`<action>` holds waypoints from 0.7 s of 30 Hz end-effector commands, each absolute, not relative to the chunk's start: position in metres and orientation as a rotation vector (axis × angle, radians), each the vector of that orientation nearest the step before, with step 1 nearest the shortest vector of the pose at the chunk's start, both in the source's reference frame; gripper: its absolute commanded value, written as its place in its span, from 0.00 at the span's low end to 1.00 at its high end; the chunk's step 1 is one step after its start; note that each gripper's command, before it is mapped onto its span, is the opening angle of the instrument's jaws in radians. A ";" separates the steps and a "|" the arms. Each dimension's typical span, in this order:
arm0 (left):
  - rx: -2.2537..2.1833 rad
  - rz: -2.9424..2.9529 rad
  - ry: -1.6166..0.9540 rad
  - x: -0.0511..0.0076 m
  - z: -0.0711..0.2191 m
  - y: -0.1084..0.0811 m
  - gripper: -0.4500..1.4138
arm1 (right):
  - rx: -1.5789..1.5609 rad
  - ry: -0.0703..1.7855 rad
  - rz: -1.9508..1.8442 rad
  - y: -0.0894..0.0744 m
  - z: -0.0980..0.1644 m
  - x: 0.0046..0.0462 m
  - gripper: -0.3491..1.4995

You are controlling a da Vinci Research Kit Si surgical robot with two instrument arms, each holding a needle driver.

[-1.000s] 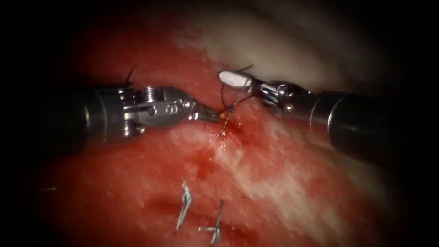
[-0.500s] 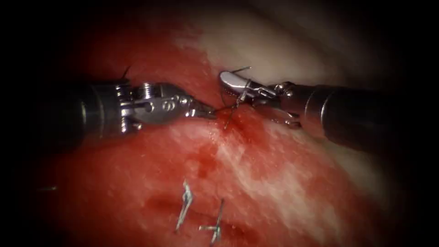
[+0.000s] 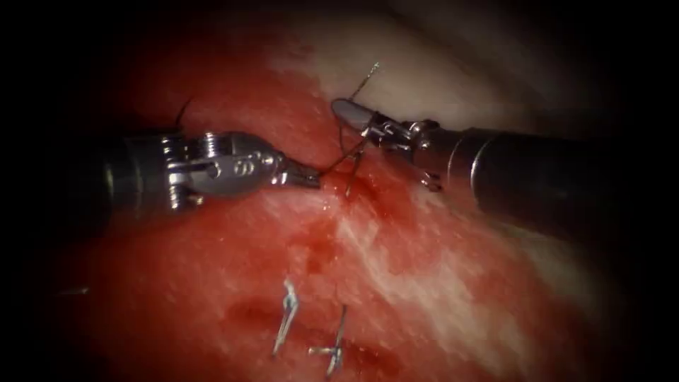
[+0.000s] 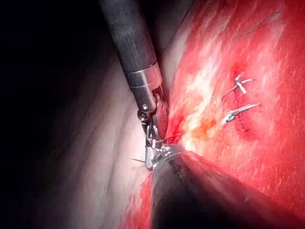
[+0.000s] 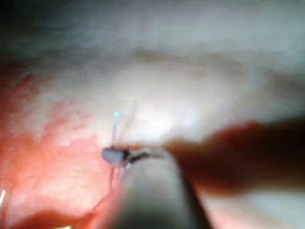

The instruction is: Wound Closure

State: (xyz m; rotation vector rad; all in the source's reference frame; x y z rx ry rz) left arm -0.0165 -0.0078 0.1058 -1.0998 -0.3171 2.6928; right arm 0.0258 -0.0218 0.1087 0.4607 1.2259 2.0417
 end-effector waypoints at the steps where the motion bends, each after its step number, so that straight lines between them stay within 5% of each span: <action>1: -1.099 2.692 -0.316 -0.0168 0.106 -0.007 0.00 | 0.447 1.254 2.001 -0.022 0.109 0.0266 0.00; 21: -1.021 2.618 -0.342 -0.0125 0.111 -0.002 0.00 | 0.433 1.345 1.588 -0.030 0.095 0.0259 0.00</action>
